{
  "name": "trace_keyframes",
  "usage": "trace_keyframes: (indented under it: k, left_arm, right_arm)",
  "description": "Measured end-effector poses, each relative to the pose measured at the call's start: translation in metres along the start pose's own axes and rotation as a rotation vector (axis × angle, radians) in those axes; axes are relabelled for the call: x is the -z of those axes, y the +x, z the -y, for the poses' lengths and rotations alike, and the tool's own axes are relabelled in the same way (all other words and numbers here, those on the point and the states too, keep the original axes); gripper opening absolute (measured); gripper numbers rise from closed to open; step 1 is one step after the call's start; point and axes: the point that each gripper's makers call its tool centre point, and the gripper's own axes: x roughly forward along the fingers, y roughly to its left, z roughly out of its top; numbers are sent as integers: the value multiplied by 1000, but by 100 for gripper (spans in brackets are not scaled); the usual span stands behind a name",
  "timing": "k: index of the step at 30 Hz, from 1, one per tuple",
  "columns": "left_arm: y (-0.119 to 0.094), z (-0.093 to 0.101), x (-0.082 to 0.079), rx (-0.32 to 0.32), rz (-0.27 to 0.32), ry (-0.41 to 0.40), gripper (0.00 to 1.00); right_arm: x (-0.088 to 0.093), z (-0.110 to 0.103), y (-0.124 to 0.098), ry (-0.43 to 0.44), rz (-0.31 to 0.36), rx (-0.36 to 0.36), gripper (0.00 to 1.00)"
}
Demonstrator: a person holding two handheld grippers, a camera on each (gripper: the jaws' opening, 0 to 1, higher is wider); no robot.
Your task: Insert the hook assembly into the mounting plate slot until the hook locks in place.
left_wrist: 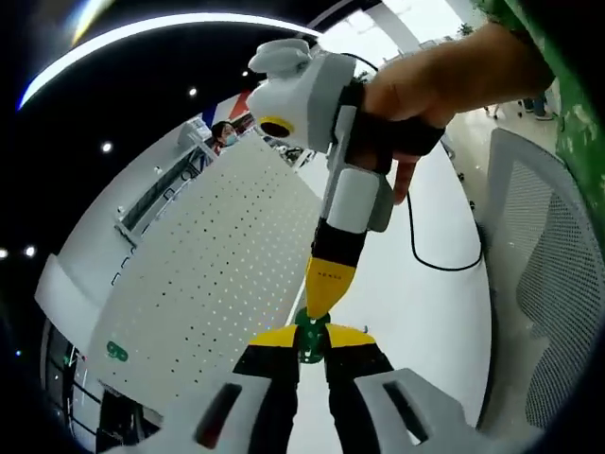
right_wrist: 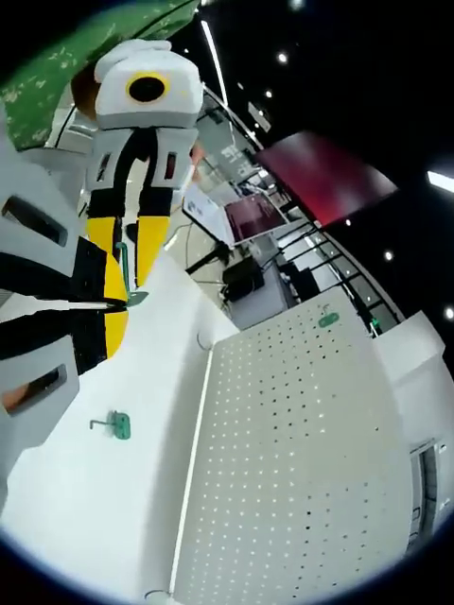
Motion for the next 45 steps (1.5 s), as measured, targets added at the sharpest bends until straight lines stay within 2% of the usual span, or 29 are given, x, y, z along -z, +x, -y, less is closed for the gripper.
trace_keyframes:
  k: [6,26,32,35,41,45]
  left_arm:
    - [2,4,4,13,-19,43,6]
    - [1,2,10,10,-30,21,4]
    - [1,-1,11,7,-19,-19,3]
    - [0,-2,12,12,-1,-80,3]
    - [0,-4,13,11,11,-134,3]
    - [-1,-6,13,20,35,-216,3]
  right_arm:
    - [3,-1,-1,-4,-12,1,0]
    - [2,-6,0,-22,-24,19,0]
    - [1,-6,1,-46,-14,12,1]
    - [0,-7,2,-49,-12,9,1]
    - [-3,-8,2,-80,-3,4,3]
    - [-6,-8,2,-96,15,5,5]
